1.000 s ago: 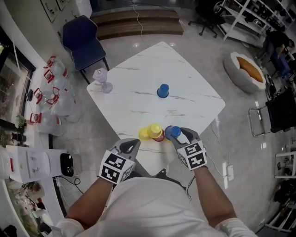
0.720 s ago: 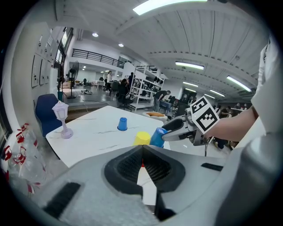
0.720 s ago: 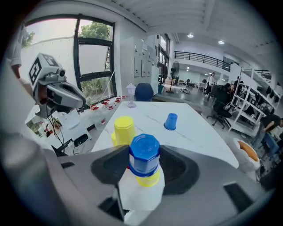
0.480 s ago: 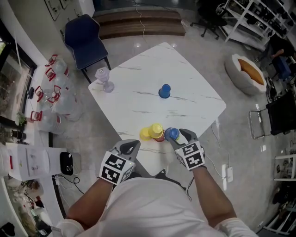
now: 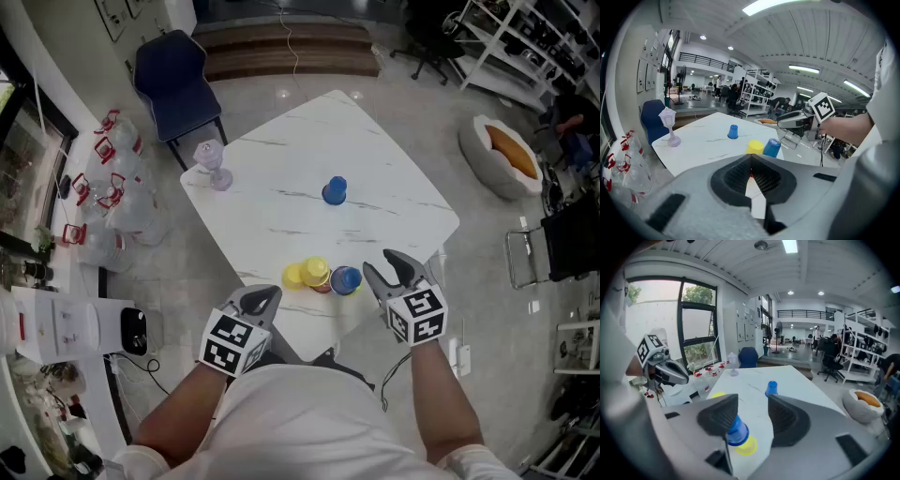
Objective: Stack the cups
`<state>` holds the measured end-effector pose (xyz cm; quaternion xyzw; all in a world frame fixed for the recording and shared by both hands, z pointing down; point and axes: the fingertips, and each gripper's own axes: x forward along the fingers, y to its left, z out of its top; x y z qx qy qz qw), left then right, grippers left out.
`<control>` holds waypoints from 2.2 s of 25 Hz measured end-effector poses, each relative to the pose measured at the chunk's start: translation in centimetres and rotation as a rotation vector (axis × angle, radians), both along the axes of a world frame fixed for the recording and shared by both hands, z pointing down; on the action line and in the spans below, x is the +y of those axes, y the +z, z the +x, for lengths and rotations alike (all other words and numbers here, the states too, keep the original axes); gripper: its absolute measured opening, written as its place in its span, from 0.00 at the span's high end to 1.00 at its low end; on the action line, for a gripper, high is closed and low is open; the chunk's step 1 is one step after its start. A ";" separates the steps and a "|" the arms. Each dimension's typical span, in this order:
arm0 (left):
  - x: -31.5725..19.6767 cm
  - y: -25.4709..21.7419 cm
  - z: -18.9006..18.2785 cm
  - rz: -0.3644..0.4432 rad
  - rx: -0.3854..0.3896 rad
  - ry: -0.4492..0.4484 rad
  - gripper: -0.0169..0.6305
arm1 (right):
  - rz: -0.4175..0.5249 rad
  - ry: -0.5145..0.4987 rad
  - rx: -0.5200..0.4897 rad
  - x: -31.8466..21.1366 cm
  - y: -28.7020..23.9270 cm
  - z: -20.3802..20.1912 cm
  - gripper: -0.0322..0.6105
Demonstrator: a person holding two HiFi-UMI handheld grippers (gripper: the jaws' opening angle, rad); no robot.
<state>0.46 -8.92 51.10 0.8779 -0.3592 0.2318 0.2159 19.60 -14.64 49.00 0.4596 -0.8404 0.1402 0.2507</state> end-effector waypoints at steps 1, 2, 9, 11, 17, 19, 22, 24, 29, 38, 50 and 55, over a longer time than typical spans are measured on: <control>-0.1 -0.1 0.0 0.004 -0.001 -0.005 0.96 | 0.009 0.008 0.013 -1.0 0.0 0.8 0.63; -0.3 -0.2 0.0 0.008 -0.002 -0.009 0.96 | 0.012 0.014 0.029 -2.1 0.3 1.4 0.64; -1.6 -0.6 -0.4 0.019 -0.020 -0.055 0.96 | -0.040 0.019 0.075 -10.1 5.1 2.9 0.66; -1.9 -0.5 -0.7 0.014 -0.026 -0.078 0.96 | -0.054 0.005 0.079 -12.2 6.3 2.2 0.66; -2.7 0.0 -1.7 -0.002 -0.039 -0.146 0.96 | -0.073 -0.045 0.085 -17.2 9.1 -0.5 0.64; -2.8 0.2 -2.0 -0.007 -0.044 -0.165 0.96 | -0.081 -0.069 0.101 -18.3 9.9 -1.2 0.62; -2.6 0.5 -2.3 -0.020 -0.053 -0.189 0.96 | -0.096 -0.100 0.128 -19.9 11.4 -2.0 0.55; -2.4 0.6 -2.5 -0.029 -0.058 -0.199 0.96 | -0.113 -0.112 0.142 -21.0 12.3 -2.5 0.54; -1.5 1.2 -3.5 -0.054 -0.067 -0.223 0.96 | -0.157 -0.127 0.173 -22.9 14.2 -3.5 0.52; -1.8 1.6 -4.8 -0.065 -0.063 -0.247 0.96 | -0.176 -0.113 0.210 -23.2 15.0 -3.7 0.61; -4.1 0.0 -2.8 0.013 -0.002 -0.116 0.96 | -0.076 -0.016 0.063 -14.9 2.1 -1.7 0.61; -3.8 -0.9 -1.2 0.041 0.021 -0.041 0.96 | -0.038 -0.032 0.066 -8.4 -2.7 -1.5 0.61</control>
